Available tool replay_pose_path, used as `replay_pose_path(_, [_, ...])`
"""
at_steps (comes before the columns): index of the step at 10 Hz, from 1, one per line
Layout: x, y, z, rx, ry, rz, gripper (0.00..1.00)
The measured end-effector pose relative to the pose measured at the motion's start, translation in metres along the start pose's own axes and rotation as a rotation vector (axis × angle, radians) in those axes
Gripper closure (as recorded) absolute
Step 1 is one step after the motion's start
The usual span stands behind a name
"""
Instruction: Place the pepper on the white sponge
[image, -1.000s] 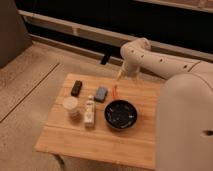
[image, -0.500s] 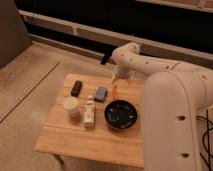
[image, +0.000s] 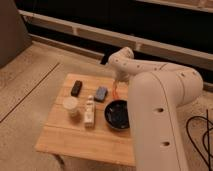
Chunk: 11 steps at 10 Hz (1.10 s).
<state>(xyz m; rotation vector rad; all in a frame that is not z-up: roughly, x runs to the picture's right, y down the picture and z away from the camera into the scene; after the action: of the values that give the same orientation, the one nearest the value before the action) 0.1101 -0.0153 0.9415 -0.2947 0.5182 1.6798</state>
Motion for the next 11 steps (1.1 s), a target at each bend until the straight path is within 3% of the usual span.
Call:
replay_pose_path(6, [0.018,0.022,0.038,-0.107,0.113,0.054,0.35])
replay_pose_path(11, [0.023,0.014,0.048,-0.114,0.159,0.058,0.35])
